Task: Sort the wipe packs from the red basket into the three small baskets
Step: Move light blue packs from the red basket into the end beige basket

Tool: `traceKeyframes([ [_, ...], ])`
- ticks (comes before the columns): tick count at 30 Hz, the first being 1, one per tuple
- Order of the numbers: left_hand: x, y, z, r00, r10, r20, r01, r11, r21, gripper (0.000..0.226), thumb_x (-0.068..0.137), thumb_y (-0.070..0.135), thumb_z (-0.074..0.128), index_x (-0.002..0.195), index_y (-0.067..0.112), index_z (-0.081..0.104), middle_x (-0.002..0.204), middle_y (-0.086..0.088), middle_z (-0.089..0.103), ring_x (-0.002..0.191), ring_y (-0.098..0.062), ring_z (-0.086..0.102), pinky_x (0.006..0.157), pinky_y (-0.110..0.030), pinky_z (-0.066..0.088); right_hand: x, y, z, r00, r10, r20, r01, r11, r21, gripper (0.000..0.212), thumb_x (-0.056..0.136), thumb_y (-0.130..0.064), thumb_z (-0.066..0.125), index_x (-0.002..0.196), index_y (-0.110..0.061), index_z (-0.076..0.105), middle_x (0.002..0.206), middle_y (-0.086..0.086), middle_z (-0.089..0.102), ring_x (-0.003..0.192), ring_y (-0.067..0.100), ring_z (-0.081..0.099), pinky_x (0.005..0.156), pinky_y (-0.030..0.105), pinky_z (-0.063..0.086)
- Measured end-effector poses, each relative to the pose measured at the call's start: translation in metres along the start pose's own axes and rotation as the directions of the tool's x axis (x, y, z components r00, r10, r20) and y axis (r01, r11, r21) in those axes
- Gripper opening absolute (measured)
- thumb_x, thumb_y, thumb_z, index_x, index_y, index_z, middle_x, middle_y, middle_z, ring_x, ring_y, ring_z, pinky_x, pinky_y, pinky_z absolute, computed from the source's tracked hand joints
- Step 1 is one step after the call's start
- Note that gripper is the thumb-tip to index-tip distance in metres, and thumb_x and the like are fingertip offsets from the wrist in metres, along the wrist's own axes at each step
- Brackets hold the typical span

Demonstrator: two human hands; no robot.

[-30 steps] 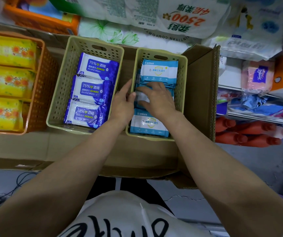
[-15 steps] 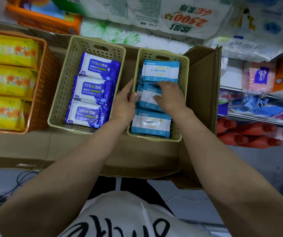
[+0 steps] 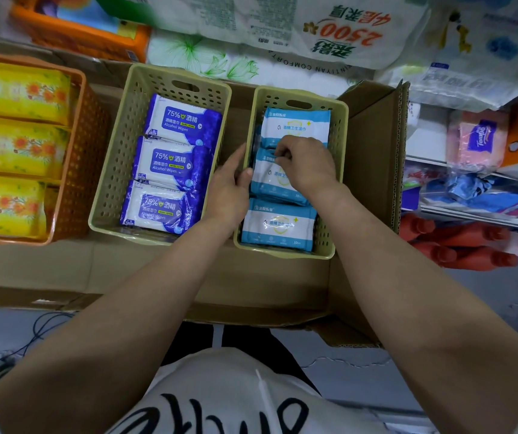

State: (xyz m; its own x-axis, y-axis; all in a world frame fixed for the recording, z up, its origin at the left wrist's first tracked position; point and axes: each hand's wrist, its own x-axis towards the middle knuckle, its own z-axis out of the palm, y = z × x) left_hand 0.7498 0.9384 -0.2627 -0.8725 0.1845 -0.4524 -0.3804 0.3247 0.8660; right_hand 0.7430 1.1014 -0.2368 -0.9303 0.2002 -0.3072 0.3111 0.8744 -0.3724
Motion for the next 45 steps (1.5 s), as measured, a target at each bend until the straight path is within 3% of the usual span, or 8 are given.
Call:
traceKeyframes([
  [5, -0.002, 0.002, -0.001, 1.0, -0.012, 0.019, 0.013, 0.999, -0.033, 0.047, 0.102, 0.02, 0.048, 0.146, 0.039, 0.041, 0.134, 0.003, 0.057, 0.116, -0.008, 0.057, 0.093, -0.035, 0.055, -0.002, 0.005, 0.009, 0.992, -0.009, 0.122, 0.009, 1.0, -0.001, 0.041, 0.095, -0.034, 0.062, 0.133, -0.019, 0.056, 0.129, 0.009, 0.062, 0.119, 0.028, 0.055, 0.093, 0.038, 0.047],
  [13, -0.002, 0.003, -0.001, 0.999, -0.029, 0.023, 0.03, 0.999, -0.032, 0.047, 0.102, 0.022, 0.048, 0.145, 0.04, 0.041, 0.132, 0.002, 0.059, 0.116, -0.011, 0.059, 0.091, -0.04, 0.056, -0.003, 0.016, 0.006, 0.985, -0.042, 0.166, 0.026, 0.994, 0.102, 0.055, 0.088, -0.035, 0.071, 0.138, -0.023, 0.053, 0.133, 0.007, 0.057, 0.124, 0.023, 0.05, 0.102, 0.041, 0.045],
  [19, -0.004, 0.006, -0.001, 0.999, -0.03, 0.021, 0.031, 0.999, -0.038, 0.047, 0.102, 0.022, 0.048, 0.145, 0.04, 0.041, 0.131, 0.001, 0.058, 0.114, -0.01, 0.059, 0.091, -0.041, 0.056, -0.017, 0.023, 0.007, 0.965, -0.13, 0.229, 0.151, 0.985, -0.078, 0.085, 0.076, -0.04, 0.081, 0.147, -0.028, 0.037, 0.144, 0.002, 0.047, 0.134, 0.023, 0.037, 0.108, 0.043, 0.033],
  [28, -0.005, 0.008, -0.001, 0.999, -0.034, 0.011, 0.034, 0.999, -0.025, 0.048, 0.102, 0.02, 0.048, 0.147, 0.037, 0.04, 0.134, 0.0, 0.057, 0.116, -0.012, 0.059, 0.093, -0.04, 0.056, -0.016, 0.02, 0.005, 0.972, -0.131, 0.195, 0.155, 0.981, -0.115, 0.082, 0.077, -0.04, 0.08, 0.147, -0.027, 0.039, 0.143, 0.002, 0.049, 0.132, 0.023, 0.038, 0.108, 0.044, 0.033],
  [32, -0.006, 0.009, 0.0, 0.999, -0.038, 0.004, 0.038, 0.999, -0.012, 0.048, 0.103, 0.022, 0.048, 0.147, 0.037, 0.04, 0.139, -0.002, 0.054, 0.121, -0.013, 0.055, 0.098, -0.041, 0.053, -0.013, 0.029, -0.007, 0.989, -0.106, -0.104, 0.108, 0.994, 0.015, 0.055, 0.087, -0.033, 0.071, 0.139, -0.021, 0.053, 0.139, 0.005, 0.053, 0.13, 0.023, 0.04, 0.109, 0.037, 0.034],
  [33, -0.006, 0.009, 0.0, 0.999, -0.034, 0.001, 0.034, 0.999, -0.005, 0.048, 0.103, 0.022, 0.048, 0.147, 0.037, 0.039, 0.14, -0.002, 0.053, 0.122, -0.013, 0.053, 0.099, -0.04, 0.052, -0.01, 0.032, -0.009, 0.99, -0.079, -0.116, 0.082, 0.996, 0.023, 0.054, 0.09, -0.03, 0.069, 0.14, -0.019, 0.053, 0.142, 0.006, 0.05, 0.133, 0.024, 0.038, 0.112, 0.037, 0.032],
  [37, -0.008, 0.009, 0.001, 1.0, -0.024, -0.009, 0.024, 1.0, 0.012, 0.047, 0.103, 0.023, 0.047, 0.147, 0.036, 0.039, 0.141, -0.002, 0.052, 0.123, -0.012, 0.052, 0.097, -0.034, 0.052, -0.005, 0.036, -0.011, 1.0, -0.024, 0.019, 0.025, 0.999, -0.048, 0.056, 0.094, -0.03, 0.064, 0.146, -0.02, 0.045, 0.155, 0.007, 0.036, 0.142, 0.026, 0.029, 0.118, 0.039, 0.025],
  [45, -0.017, 0.003, 0.0, 0.998, -0.05, -0.023, 0.05, 0.999, -0.009, 0.044, 0.104, 0.024, 0.046, 0.146, 0.034, 0.042, 0.137, 0.001, 0.056, 0.118, -0.012, 0.056, 0.089, -0.032, 0.055, -0.031, 0.037, 0.0, 0.974, -0.188, 0.127, 0.211, 0.955, -0.206, 0.078, 0.076, -0.043, 0.079, 0.144, -0.03, 0.043, 0.143, 0.003, 0.043, 0.134, 0.023, 0.031, 0.106, 0.042, 0.031],
])
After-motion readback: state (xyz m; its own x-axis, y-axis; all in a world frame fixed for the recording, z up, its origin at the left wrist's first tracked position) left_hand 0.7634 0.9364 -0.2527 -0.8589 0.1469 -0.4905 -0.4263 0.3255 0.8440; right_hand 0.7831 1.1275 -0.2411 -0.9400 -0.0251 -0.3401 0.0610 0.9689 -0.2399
